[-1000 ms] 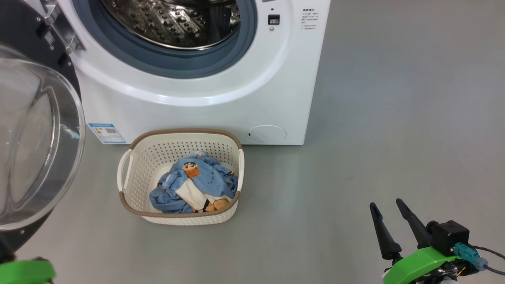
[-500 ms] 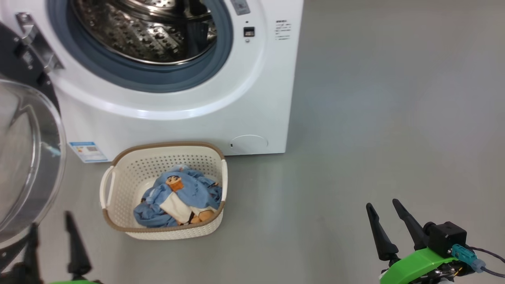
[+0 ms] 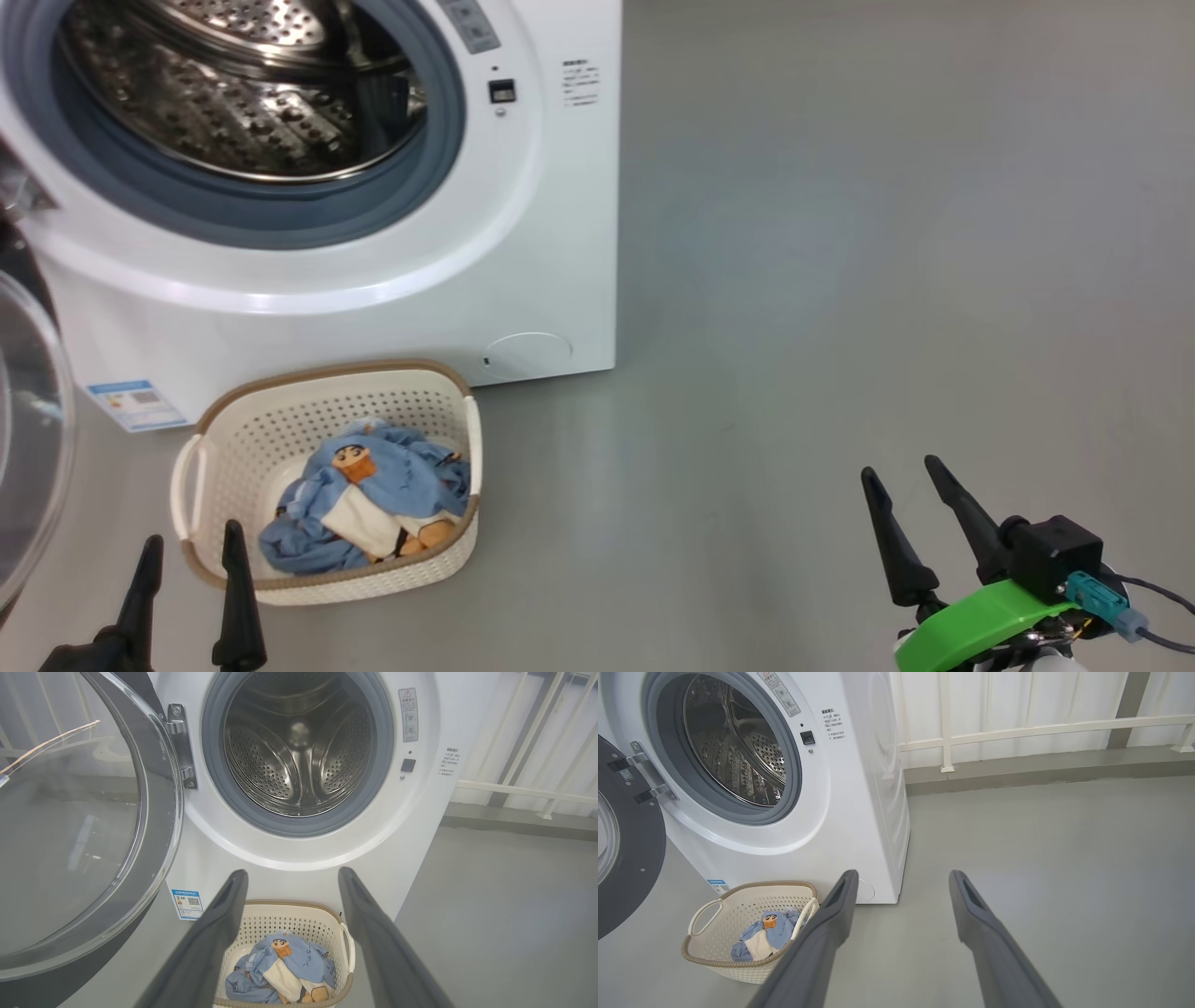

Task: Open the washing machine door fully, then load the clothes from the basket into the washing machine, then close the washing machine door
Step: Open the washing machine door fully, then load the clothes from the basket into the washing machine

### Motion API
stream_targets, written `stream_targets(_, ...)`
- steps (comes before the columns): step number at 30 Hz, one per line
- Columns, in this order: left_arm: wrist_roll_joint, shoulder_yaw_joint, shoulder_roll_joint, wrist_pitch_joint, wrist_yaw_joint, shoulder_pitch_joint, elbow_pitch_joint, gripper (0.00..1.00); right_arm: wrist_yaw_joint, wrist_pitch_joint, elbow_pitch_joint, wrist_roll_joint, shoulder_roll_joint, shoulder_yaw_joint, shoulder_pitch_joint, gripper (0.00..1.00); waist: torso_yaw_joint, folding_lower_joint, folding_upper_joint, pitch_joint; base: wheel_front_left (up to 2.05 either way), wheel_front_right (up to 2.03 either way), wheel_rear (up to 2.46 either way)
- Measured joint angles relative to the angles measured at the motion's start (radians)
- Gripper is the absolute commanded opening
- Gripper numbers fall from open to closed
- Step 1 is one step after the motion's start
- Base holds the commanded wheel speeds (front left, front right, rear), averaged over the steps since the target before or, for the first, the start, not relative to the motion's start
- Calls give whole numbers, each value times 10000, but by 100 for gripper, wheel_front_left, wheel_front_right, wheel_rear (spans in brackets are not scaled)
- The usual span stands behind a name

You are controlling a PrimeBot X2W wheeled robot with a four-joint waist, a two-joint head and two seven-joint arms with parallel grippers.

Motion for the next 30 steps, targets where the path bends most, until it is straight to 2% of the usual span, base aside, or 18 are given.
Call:
stream_targets(13, 23, -54, 2, 6, -40, 412, 44, 100, 0, 0, -403, -533, 56, 100, 6, 100, -639, 0, 0, -236, 0, 0, 0)
stream_targets(30, -10, -520, 44, 8, 268, 824, -468, 100, 0, 0, -702, -844, 136, -240, 244, 100, -283, 0, 0, -418, 0, 0, 0)
